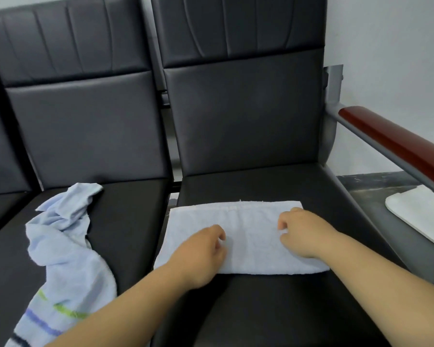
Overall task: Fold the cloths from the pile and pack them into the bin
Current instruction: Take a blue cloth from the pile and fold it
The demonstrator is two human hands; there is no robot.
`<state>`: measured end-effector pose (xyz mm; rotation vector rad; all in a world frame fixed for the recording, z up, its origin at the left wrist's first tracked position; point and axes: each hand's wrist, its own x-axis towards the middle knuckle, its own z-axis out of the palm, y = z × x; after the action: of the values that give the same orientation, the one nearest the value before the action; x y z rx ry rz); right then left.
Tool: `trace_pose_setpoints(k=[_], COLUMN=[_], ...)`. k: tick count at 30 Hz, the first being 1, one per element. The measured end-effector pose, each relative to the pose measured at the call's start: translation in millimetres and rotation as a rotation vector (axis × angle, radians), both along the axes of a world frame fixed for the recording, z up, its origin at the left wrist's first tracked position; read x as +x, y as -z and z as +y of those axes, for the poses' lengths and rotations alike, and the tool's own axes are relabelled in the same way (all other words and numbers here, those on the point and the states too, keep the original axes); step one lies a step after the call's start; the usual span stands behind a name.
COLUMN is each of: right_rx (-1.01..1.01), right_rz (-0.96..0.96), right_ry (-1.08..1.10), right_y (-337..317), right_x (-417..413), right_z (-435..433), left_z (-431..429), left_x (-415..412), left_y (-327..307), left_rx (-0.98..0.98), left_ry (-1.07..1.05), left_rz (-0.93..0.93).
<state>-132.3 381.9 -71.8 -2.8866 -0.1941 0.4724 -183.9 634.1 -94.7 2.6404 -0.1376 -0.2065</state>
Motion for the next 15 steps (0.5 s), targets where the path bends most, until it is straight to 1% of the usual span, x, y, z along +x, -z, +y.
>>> trace_pose_setpoints(k=[1, 3, 6, 8, 9, 10, 11, 13, 15], right_rx=[-0.038, -0.071, -0.123, -0.108, -0.083, -0.052, -0.022, 0.024, 0.074], right_rz=[0.012, 0.039, 0.127, 0.163, 0.164, 0.161, 0.159, 0.16, 0.172], right_ry=[-0.014, -0.028, -0.122, -0.206, -0.226, -0.229, -0.223, -0.208, -0.191], right_y=[-2, -5, -9, -11, -12, -12, -12, -11, -10], right_x=[-5, -15, -36, -50, -54, -58, -59, -61, -61], right_z=[2, 7, 17, 26, 29, 30, 30, 27, 21], left_z=[-4, -5, 0, 3, 3, 3, 3, 2, -3], left_x=[-3, 0, 10, 13, 12, 10, 7, -5, -23], left_y=[1, 3, 3, 3, 3, 5, 6, 6, 0], left_rx=[0.064, 0.231, 0.362, 0.459, 0.476, 0.433, 0.336, 0.058, -0.196], left_ry=[0.049, 0.073, 0.001, -0.051, -0.077, -0.1, -0.122, -0.131, -0.084], left_rz=[-0.016, -0.056, -0.068, -0.07, -0.054, -0.016, 0.042, 0.137, 0.2])
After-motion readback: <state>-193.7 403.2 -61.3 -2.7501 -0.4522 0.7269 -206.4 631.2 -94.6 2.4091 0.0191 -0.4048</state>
